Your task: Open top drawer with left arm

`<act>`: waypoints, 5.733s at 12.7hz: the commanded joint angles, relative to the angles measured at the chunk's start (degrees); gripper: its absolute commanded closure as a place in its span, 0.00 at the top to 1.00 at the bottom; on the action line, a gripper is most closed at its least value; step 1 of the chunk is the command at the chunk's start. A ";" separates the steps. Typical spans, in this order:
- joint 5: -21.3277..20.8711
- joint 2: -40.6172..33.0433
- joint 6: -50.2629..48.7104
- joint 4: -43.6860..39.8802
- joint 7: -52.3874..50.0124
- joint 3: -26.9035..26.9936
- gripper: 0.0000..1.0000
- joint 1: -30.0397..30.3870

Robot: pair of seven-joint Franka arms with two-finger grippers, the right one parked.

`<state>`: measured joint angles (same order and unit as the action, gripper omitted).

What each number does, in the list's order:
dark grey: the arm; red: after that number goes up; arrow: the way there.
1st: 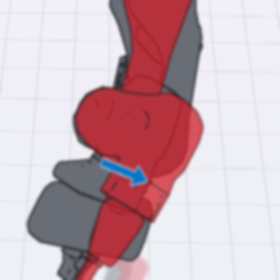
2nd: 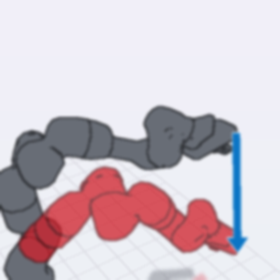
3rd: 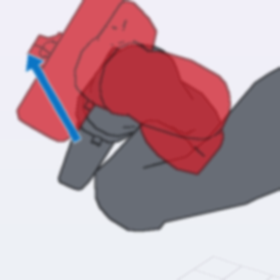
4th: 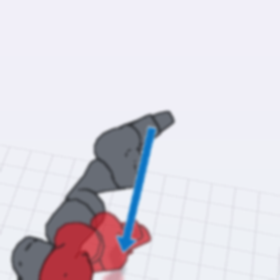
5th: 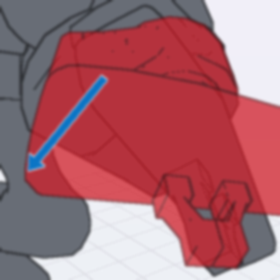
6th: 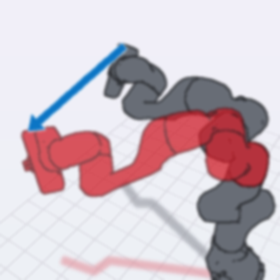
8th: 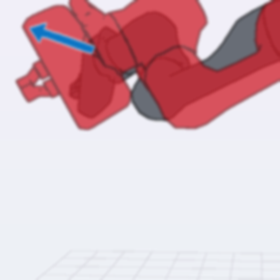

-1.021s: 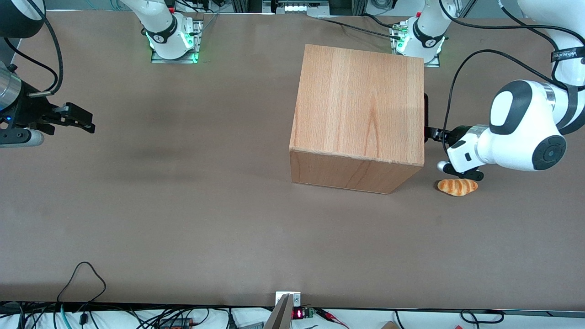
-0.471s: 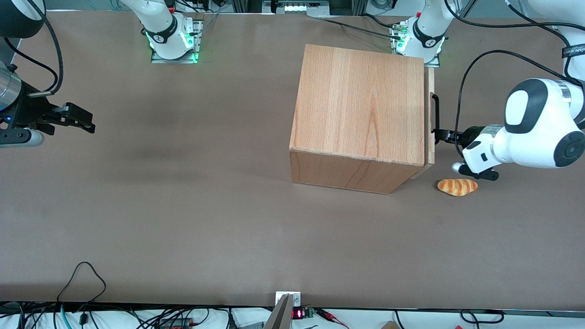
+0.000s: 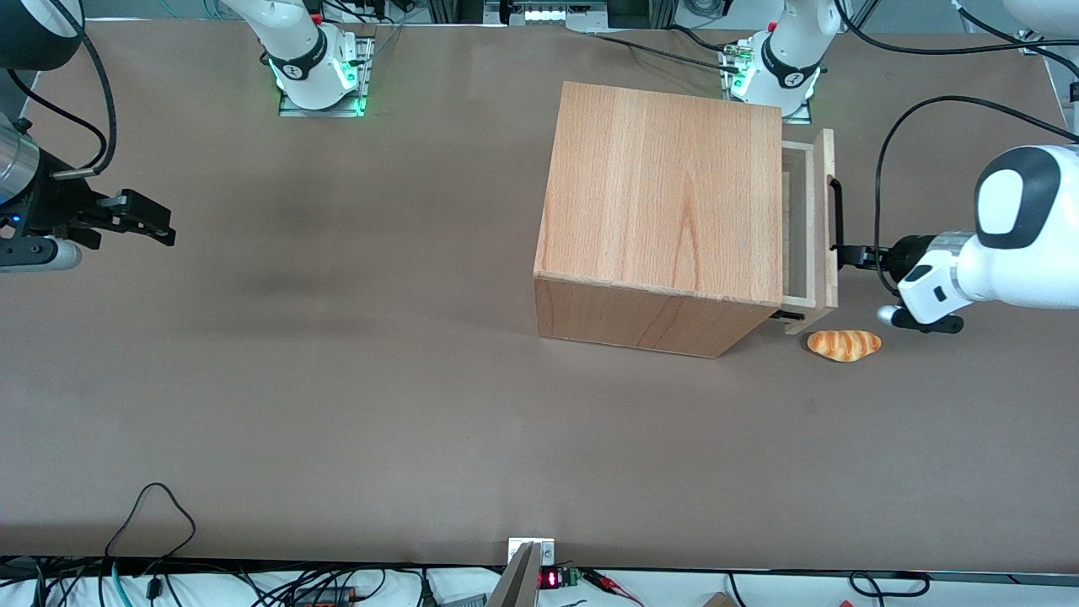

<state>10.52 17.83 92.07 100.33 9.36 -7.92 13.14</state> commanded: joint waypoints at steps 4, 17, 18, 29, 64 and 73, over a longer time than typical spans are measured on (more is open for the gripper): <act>-3.93 3.35 3.29 -3.12 6.29 -0.25 1.00 6.28; -5.95 5.02 2.94 -7.86 9.96 -0.25 1.00 16.12; -5.95 5.20 2.94 -7.96 10.76 -0.16 1.00 16.39; -5.08 5.55 -2.15 -12.09 10.68 -0.86 1.00 17.62; -8.76 -19.31 -9.57 -7.45 -11.21 6.69 1.00 -12.35; -9.12 -23.62 -3.13 0.73 -9.71 5.37 1.00 -12.08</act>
<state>2.92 -2.37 86.67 97.00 -1.08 -2.60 1.30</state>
